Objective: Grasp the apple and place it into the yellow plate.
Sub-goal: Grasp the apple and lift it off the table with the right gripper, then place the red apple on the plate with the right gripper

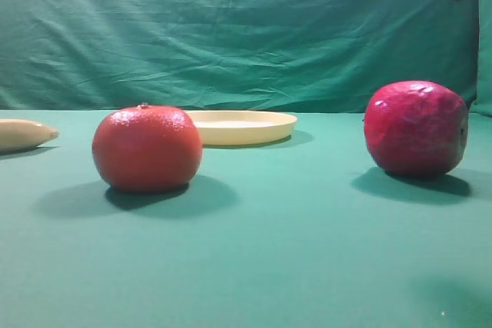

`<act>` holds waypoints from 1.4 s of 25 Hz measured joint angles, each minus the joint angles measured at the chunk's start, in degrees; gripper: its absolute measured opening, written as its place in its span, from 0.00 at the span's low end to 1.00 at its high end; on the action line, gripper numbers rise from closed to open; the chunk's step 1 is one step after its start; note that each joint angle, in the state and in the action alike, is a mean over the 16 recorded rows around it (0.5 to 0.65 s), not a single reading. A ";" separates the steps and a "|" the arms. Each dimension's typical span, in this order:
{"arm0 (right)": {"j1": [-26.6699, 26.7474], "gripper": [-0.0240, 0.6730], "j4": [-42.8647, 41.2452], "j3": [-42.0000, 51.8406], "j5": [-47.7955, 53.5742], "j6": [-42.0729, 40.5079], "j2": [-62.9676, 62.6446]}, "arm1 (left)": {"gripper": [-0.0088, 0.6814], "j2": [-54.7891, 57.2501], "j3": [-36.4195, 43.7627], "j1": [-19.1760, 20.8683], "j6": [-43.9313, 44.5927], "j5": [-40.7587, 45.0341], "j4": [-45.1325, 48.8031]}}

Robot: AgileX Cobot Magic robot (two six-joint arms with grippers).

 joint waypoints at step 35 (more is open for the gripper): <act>6.82 0.77 0.07 -37.70 -3.71 2.79 25.05 | 0.24 0.00 0.00 0.00 0.00 0.00 0.00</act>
